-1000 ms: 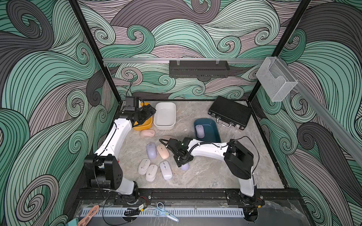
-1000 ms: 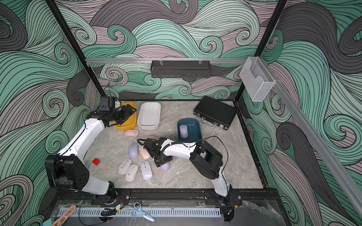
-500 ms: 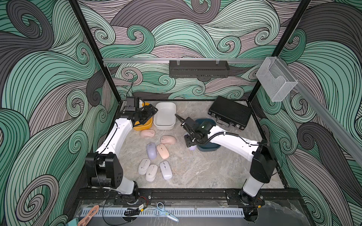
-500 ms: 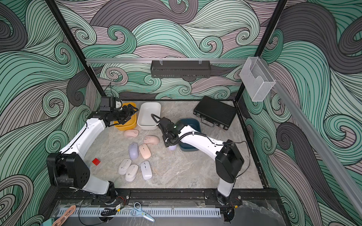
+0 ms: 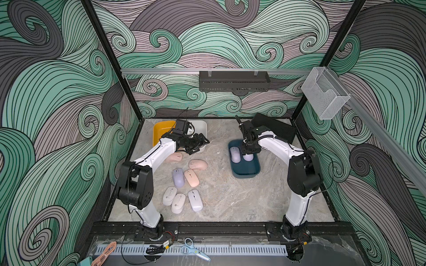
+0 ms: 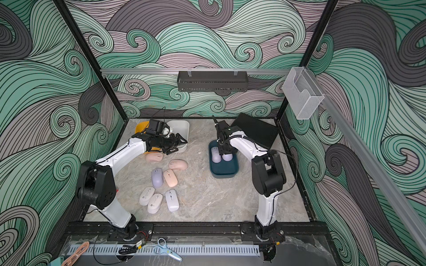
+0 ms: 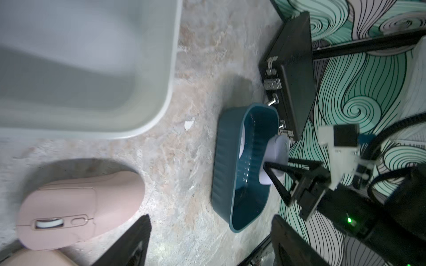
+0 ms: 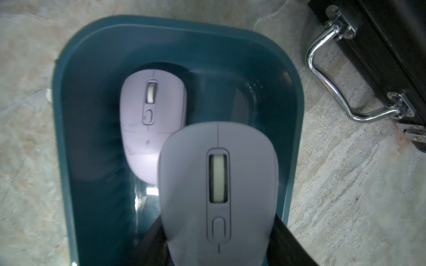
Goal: Place the mice by color into the storage box
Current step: Place the mouse in the storage box.
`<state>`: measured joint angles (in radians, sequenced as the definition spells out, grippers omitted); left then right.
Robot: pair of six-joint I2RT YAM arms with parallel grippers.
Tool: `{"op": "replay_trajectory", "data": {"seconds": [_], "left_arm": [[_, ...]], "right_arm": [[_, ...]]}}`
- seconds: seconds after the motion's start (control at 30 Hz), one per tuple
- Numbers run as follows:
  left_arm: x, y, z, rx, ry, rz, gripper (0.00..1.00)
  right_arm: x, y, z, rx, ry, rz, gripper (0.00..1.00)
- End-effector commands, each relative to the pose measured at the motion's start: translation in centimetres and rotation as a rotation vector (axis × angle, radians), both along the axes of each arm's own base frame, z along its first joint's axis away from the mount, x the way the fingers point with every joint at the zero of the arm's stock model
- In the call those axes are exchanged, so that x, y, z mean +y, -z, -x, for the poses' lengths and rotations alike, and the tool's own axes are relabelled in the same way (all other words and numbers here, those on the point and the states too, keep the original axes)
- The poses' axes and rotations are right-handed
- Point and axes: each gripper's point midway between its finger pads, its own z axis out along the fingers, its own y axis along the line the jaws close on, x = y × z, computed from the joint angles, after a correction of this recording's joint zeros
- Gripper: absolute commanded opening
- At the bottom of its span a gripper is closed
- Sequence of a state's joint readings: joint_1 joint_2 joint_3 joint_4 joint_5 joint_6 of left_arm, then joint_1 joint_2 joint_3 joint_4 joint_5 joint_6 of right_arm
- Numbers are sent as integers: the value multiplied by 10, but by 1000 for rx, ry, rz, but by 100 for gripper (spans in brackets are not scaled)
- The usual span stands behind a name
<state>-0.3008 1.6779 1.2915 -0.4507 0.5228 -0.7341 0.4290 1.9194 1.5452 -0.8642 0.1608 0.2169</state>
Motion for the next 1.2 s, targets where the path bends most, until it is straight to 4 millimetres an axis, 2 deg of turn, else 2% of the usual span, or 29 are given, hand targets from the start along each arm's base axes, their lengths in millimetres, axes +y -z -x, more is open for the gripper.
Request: {"op": "replay_trajectory", "data": {"seconds": [0.0, 0.27, 0.53, 1.17], "left_arm": [[-4, -13, -3, -29, 19, 17, 81], [-5, -13, -1, -34, 21, 4, 81], [-4, -12, -1, -36, 20, -8, 81], [-8, -11, 3, -49, 44, -53, 81]], "right_arm": [[3, -3, -9, -21, -41, 7, 46], [-4, 23, -16, 0, -30, 42, 46], [-9, 40, -23, 21, -4, 54, 46], [-8, 60, -27, 59, 30, 8, 52]]}}
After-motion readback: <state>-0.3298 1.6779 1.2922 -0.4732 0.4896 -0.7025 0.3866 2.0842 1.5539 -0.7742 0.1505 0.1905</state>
